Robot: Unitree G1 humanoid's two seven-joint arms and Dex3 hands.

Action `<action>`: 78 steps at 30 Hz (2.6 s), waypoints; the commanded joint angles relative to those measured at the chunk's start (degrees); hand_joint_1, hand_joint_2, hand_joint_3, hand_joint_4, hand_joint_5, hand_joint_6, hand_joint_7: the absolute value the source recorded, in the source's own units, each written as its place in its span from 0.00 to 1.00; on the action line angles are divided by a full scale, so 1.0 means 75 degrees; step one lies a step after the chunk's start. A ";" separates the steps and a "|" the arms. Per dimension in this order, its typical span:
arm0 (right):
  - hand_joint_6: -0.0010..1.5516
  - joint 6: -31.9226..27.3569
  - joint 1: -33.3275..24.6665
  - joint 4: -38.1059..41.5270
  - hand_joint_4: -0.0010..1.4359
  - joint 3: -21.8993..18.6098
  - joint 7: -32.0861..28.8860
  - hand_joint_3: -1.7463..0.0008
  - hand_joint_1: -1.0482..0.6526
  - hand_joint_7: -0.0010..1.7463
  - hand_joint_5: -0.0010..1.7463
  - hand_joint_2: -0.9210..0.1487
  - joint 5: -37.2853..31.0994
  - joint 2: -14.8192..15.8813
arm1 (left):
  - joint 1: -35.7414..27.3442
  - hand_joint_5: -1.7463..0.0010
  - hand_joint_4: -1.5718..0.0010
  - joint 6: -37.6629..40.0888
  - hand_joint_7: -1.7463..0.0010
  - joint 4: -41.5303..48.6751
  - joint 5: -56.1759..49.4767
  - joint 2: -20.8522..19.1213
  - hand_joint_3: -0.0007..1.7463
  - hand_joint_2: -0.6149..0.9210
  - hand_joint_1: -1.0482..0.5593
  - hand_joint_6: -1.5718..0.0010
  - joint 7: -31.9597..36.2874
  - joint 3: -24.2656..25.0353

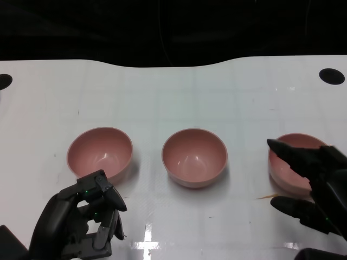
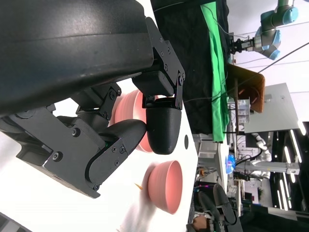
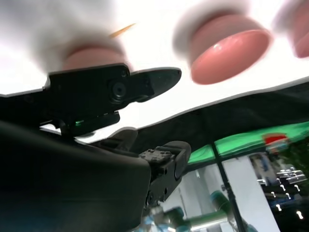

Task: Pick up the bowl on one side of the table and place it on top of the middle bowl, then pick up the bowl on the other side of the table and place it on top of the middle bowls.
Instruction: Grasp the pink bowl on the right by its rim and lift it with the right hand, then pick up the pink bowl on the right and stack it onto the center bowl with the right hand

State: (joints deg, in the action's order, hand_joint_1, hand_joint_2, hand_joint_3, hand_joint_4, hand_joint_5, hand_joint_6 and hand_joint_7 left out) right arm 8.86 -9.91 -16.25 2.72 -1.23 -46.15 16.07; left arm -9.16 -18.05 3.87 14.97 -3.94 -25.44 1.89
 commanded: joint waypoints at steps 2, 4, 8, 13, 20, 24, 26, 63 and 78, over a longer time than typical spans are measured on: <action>0.15 -0.0665 0.0165 -0.0248 0.03 0.0133 0.0336 1.00 0.19 0.05 0.35 0.06 -0.0707 0.0302 | 0.0026 0.02 0.45 0.0014 0.12 -0.0051 -0.0017 -0.0071 0.72 0.71 0.52 0.49 0.0021 -0.0005; 0.14 -0.1073 0.0291 -0.0178 0.02 0.0244 0.0607 0.99 0.18 0.05 0.35 0.05 -0.1108 0.0391 | 0.0012 0.02 0.45 -0.0002 0.12 -0.0057 -0.0003 -0.0057 0.73 0.71 0.52 0.49 0.0014 -0.0015; 0.15 -0.1561 0.0612 0.0241 0.04 0.0499 0.0801 1.00 0.19 0.04 0.34 0.05 -0.1648 0.0569 | -0.0022 0.02 0.45 0.0024 0.12 -0.0116 0.0016 -0.0046 0.72 0.72 0.52 0.50 0.0021 -0.0039; 0.16 -0.2025 0.1098 0.1009 0.08 0.0919 0.0951 1.00 0.19 0.02 0.28 0.05 -0.2028 0.0692 | -0.0037 0.02 0.46 0.0031 0.12 -0.0157 -0.0006 -0.0040 0.73 0.72 0.53 0.50 0.0068 -0.0051; 0.19 -0.2242 0.2000 0.2421 0.12 0.1418 0.1066 1.00 0.23 0.01 0.21 0.02 -0.1923 0.0832 | -0.0046 0.01 0.46 0.0061 0.12 -0.0191 0.0059 -0.0005 0.72 0.73 0.53 0.50 0.0048 -0.0113; 0.28 -0.2081 0.2739 0.3667 0.25 0.1822 0.0955 0.97 0.30 0.02 0.16 0.00 -0.1761 0.0856 | -0.0070 0.02 0.46 -0.0043 0.12 -0.0186 -0.0127 -0.0002 0.70 0.72 0.53 0.50 0.0157 -0.0128; 0.33 -0.2012 0.2938 0.4004 0.32 0.1973 0.0860 0.96 0.33 0.03 0.15 0.00 -0.1691 0.0902 | -0.0076 0.02 0.46 -0.0062 0.13 -0.0190 -0.0144 0.0003 0.71 0.72 0.54 0.50 0.0165 -0.0131; 0.50 0.1933 0.4597 0.4135 0.70 0.2553 -0.3244 0.20 0.55 1.00 1.00 0.67 -0.0260 0.0111 | -0.0093 0.02 0.47 -0.0066 0.13 -0.0246 -0.0181 -0.0003 0.68 0.74 0.52 0.51 0.0161 -0.0116; 0.50 0.2291 0.5295 0.5863 0.70 0.3447 -0.3331 0.39 0.52 1.00 1.00 0.50 -0.0600 -0.0334 | -0.0075 0.02 0.47 -0.0034 0.13 -0.0258 -0.0215 0.0074 0.67 0.74 0.53 0.51 0.0202 -0.0151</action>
State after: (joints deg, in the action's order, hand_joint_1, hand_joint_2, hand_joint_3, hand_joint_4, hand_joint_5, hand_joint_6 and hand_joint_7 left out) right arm 25.85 28.62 26.75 28.05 -26.10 -50.83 13.95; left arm -9.46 -18.02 2.10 13.17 -2.89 -24.21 0.49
